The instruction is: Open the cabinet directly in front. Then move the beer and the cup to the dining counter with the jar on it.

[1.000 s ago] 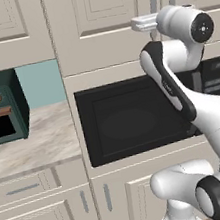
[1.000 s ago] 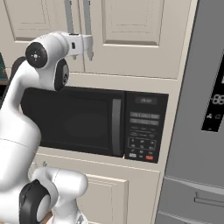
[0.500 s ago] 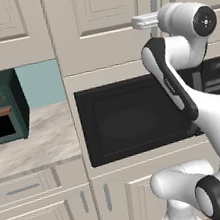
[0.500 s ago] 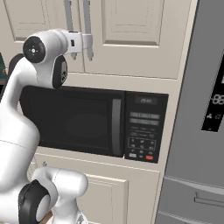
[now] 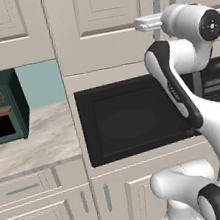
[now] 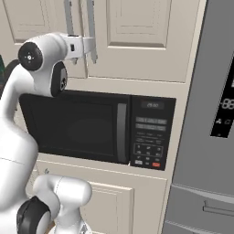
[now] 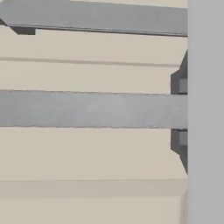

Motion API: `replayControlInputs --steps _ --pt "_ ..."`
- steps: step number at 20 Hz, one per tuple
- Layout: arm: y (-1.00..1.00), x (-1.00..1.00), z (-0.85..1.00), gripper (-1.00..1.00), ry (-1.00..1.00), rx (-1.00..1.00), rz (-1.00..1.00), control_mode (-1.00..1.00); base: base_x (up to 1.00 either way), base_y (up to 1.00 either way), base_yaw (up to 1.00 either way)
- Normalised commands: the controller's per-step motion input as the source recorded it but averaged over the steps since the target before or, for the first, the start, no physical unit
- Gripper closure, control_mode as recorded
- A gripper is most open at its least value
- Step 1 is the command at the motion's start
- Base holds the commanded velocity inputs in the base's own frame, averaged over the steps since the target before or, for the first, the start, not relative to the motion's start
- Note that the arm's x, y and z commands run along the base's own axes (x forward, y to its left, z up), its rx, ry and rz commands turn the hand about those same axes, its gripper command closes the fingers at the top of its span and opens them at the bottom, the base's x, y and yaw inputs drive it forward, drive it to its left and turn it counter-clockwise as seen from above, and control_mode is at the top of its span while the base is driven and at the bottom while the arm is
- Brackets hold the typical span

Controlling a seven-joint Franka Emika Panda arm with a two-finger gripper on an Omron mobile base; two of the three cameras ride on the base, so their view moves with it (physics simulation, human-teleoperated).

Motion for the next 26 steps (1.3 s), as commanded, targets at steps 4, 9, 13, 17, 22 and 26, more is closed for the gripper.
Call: replayControlInputs --steps 4,9,13,17,22,26 --pt "0.27 -0.98 0.35 1.00 -0.19 0.00 -0.04 -1.00 0.00 0.00 0.00" --pt "0.42 -1.00 0.41 1.00 -0.06 0.00 -0.18 -1.00 0.00 0.00 0.00" --pt "0.54 -1.00 0.49 1.00 -0.02 0.00 -0.20 -1.00 0.00 0.00 0.00" --pt "0.74 -1.00 0.40 1.00 -0.13 -0.01 -0.12 -1.00 0.00 0.00 0.00" --pt "0.99 -1.00 0.33 1.00 -0.25 -0.08 -0.07 -1.00 0.00 0.00 0.00" --pt "1.00 -1.00 0.41 1.00 -0.20 -0.08 -0.08 -1.00 0.00 0.00 0.00"
